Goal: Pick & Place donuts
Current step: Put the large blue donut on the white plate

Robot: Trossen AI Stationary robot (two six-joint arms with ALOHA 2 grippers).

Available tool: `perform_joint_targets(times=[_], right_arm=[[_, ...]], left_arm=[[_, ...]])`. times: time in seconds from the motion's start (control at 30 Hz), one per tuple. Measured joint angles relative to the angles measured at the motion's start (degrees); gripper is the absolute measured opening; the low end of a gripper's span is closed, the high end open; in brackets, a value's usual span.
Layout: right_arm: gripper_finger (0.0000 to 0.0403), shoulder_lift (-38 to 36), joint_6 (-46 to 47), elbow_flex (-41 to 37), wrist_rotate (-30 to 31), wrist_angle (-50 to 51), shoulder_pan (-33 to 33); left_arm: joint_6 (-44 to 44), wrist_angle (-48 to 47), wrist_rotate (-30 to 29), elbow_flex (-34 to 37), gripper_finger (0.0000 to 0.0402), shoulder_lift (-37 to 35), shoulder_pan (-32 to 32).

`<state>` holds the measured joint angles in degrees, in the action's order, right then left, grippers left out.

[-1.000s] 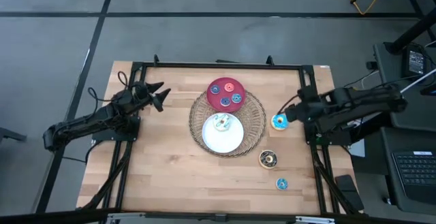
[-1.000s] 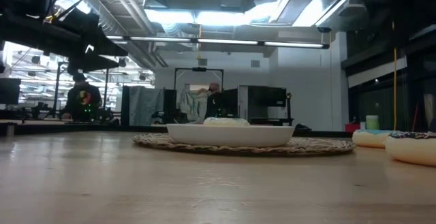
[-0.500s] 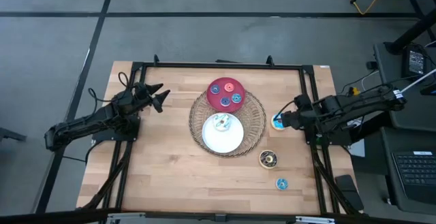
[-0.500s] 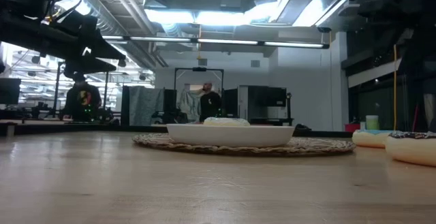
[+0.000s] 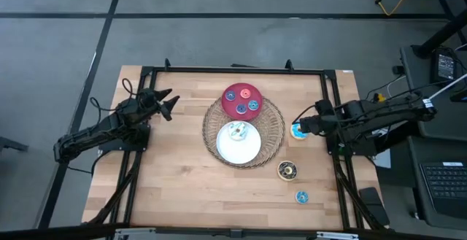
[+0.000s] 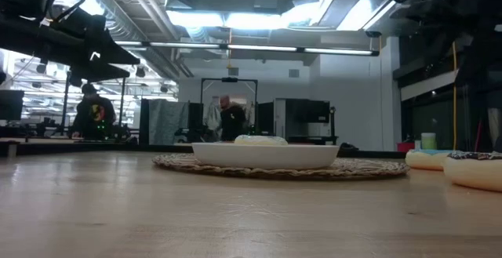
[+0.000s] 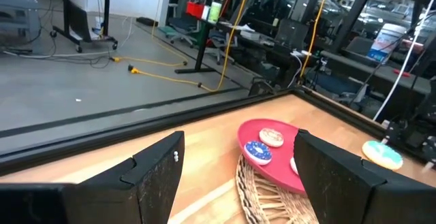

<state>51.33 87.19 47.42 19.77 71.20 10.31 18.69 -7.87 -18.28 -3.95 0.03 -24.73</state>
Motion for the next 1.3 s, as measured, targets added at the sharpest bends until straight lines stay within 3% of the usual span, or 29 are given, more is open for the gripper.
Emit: perform_joint_targets(times=[0.4,0.67,1.0,1.3], right_arm=[[0.0291,0.04,-0.48,0.00,0.00,-0.40,-0.48],[0.0291,0.76,-4.04,-0.25,0.62,0.92,-6.88],[0.0291,0.26,-17.15,-13.74,-7.22,-15.62,-16.70],[0.0291,0.26,-26.10,-21.54,-10.89,-20.62,-23.04]], left_arm=[[0.03,-0.10,0.22,0.00,0.0267,0.76,0.00],[0.03,-0.08,0.00,0.00,0.0267,1.07,0.00],[0.03,-0.03,-0.05,0.00,0.0267,1.07,0.00],[0.03,-0.01,-0.08,0.00,0.0267,1.07,0.00]])
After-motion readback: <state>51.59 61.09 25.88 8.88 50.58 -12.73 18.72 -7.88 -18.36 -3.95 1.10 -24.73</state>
